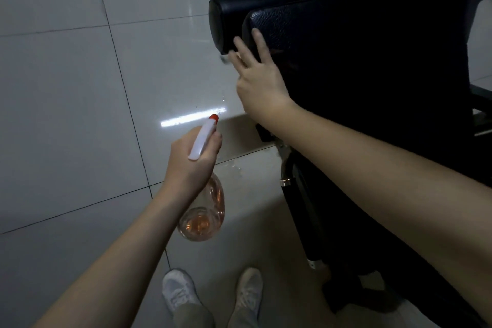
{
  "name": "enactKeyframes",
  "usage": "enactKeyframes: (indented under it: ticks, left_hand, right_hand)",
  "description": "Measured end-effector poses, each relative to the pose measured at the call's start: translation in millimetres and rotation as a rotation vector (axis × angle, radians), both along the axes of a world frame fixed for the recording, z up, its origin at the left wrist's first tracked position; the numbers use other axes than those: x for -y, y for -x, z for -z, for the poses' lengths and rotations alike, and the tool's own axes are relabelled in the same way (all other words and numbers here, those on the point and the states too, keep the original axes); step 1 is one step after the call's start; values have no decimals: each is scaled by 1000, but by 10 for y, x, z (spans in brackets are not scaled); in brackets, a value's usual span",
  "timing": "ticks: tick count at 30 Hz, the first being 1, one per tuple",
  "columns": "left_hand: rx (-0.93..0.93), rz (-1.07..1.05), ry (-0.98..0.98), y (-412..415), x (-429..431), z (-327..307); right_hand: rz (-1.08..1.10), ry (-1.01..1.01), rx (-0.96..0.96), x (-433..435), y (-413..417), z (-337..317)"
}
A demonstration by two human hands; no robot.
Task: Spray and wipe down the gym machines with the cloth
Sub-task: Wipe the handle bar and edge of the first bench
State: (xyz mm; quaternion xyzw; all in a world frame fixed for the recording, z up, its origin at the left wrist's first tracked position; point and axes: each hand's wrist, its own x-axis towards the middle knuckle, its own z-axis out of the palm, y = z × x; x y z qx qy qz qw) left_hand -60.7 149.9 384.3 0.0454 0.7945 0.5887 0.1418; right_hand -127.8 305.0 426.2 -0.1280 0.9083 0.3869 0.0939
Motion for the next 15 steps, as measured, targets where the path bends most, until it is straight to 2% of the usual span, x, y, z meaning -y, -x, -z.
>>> enactKeyframes:
  ticks: [1,3,5,7,9,11,15]
  left_hand:
    - [-2,8,1,1,-8,7]
    - [-8,20,2,3,-23,13]
    - [-5,22,-4,5,-37,9]
    - [-5,20,-7,6,-47,-3]
    - [-3,20,-17,19,-67,-28]
    - [-6,22,-13,39,-88,-58]
    - [-2,7,11,110,-128,-102]
  right_hand:
    - [24,-97,93,-47,-67,8]
    - [47,-154,188,-149,-240,-7]
    - [27,-165,290,-266,-352,-64]
    - [-32,-119,315,-380,-361,-129]
    - [-134,-14,217,-438,-295,-156]
    - [-249,-30,97,-372,-191,-126]
    - [-123,132,-67,-196,119,-248]
